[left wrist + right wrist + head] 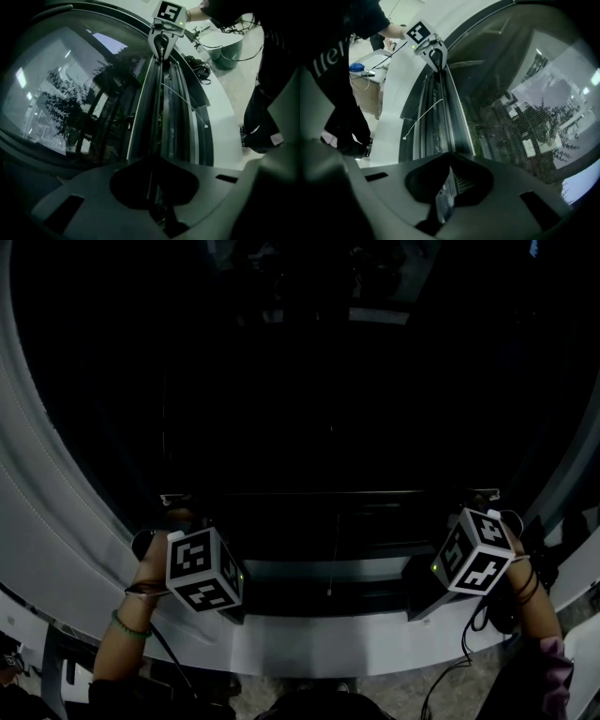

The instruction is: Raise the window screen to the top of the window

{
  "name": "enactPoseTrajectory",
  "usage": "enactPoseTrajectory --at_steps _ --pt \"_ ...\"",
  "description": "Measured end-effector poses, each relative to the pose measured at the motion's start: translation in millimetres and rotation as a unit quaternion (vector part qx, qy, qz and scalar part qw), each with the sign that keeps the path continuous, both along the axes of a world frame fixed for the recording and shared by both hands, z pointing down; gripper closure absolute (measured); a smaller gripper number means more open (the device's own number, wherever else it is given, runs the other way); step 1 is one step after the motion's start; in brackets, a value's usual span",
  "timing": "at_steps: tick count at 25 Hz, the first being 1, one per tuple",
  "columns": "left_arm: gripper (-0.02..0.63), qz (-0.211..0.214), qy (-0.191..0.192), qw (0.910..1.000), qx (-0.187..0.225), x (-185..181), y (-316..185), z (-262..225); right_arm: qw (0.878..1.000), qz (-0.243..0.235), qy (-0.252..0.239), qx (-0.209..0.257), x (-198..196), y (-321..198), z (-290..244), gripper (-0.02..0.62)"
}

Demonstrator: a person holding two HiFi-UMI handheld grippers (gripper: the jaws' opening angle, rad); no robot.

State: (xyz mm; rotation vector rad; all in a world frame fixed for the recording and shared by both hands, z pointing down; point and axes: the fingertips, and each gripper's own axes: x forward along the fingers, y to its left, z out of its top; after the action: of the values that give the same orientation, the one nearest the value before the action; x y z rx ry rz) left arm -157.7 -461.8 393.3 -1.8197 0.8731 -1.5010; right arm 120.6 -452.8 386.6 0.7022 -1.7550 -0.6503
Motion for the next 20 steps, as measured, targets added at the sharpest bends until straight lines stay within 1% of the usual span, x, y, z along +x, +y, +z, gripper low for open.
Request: enactPoseTrajectory --at_steps 4,7,9,13,16,20 --pt "0.583 0.005 0.023 0.9995 0.02 1.3 2.1 -23.0 0.999 -0.01 -0.007 0.036 0.1 2.8 -23.9 0.571" --pt "0.58 0.003 0.039 0.9987 0.034 3.7 -1.9 -46.2 0.998 -0.021 -0.029 0.055 -0.4 0.0 -49.3 0.571" --pt "0.578 0.004 0.048 0.9975 0.052 4.7 -6.2 -66.0 0.996 -0.028 -0.041 0.074 -0.8 -3.3 -69.7 0.571" --pt "0.574 0.007 0.072 0.9935 0.089 0.5 -6.3 -109.8 0.991 -0.033 -0.066 0.116 -4.1 -1.3 -114.5 0.569" --pt "0.572 0.007 0.079 0.9904 0.113 -4.1 -3.3 -142.3 0.985 -0.038 -0.079 0.146 -7.4 2.0 -146.7 0.566" --pt "0.571 0.008 0.085 0.986 0.143 1.7 -8.1 -196.1 0.977 -0.038 -0.077 0.197 0.3 -2.6 -198.6 0.566"
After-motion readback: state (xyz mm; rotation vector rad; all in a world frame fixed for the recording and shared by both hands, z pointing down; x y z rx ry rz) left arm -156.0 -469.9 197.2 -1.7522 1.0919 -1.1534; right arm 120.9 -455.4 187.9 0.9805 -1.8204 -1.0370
